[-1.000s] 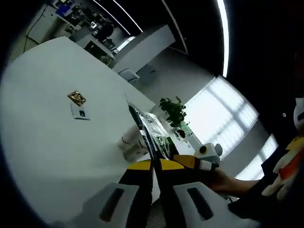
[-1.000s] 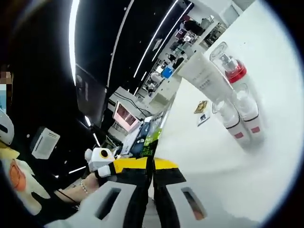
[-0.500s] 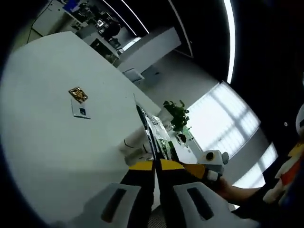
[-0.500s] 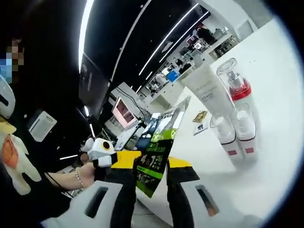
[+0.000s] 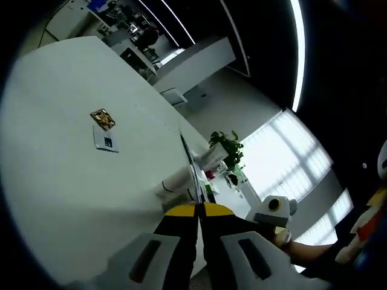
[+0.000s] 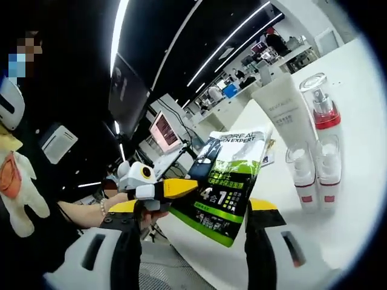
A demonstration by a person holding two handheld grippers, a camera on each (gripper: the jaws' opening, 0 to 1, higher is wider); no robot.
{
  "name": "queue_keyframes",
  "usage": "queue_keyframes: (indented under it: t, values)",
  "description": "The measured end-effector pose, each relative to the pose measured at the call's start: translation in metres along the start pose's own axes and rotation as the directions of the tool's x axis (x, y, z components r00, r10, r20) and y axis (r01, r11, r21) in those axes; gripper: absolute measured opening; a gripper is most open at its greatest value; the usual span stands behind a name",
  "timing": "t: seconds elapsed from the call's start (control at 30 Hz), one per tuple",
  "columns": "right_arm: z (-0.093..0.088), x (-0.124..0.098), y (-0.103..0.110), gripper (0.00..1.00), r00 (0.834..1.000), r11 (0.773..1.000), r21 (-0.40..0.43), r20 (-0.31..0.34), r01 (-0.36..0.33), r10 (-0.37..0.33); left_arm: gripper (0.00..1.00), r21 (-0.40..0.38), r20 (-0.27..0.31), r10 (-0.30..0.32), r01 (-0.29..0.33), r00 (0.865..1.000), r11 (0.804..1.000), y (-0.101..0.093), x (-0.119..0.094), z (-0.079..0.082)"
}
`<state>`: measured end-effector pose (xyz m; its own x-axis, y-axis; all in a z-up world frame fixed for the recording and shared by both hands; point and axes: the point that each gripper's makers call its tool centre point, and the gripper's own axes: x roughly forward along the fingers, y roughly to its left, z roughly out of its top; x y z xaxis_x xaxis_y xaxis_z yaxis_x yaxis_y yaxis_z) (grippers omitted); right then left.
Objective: Arrange the skincare products in the storage area until every visible bottle or jar stands upright without overlapping.
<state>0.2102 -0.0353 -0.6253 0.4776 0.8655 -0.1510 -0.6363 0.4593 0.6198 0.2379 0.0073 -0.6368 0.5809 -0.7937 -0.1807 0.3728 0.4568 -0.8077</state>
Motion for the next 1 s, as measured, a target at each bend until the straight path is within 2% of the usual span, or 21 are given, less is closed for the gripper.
queue_keyframes:
  t: [0.2, 0.33, 0.67, 1.0]
  values:
    - [-0.009, 0.001, -0.006, 0.84, 0.999, 0.999, -0.028, -0.037, 0.029, -0.03, 0.0, -0.055, 0.033, -0.002, 0.004, 0.999, 0.998, 0.007, 0.005, 0.002]
    - [-0.014, 0.0, -0.009, 0.88, 0.997, 0.998, -0.039, -0.058, 0.047, -0.049, 0.0, -0.071, 0.024, 0.015, -0.013, 1.0, 0.997, 0.018, 0.009, -0.002]
    - [-0.016, -0.006, -0.016, 0.89, 0.994, 0.996, -0.052, -0.067, 0.079, -0.082, 0.0, -0.073, -0.005, 0.029, -0.029, 1.0, 0.997, 0.028, 0.015, -0.009]
    - [-0.017, -0.026, -0.032, 0.93, 0.985, 0.986, -0.069, -0.074, 0.149, -0.154, 0.0, -0.07, -0.04, 0.044, -0.047, 0.998, 0.996, 0.036, 0.031, -0.022]
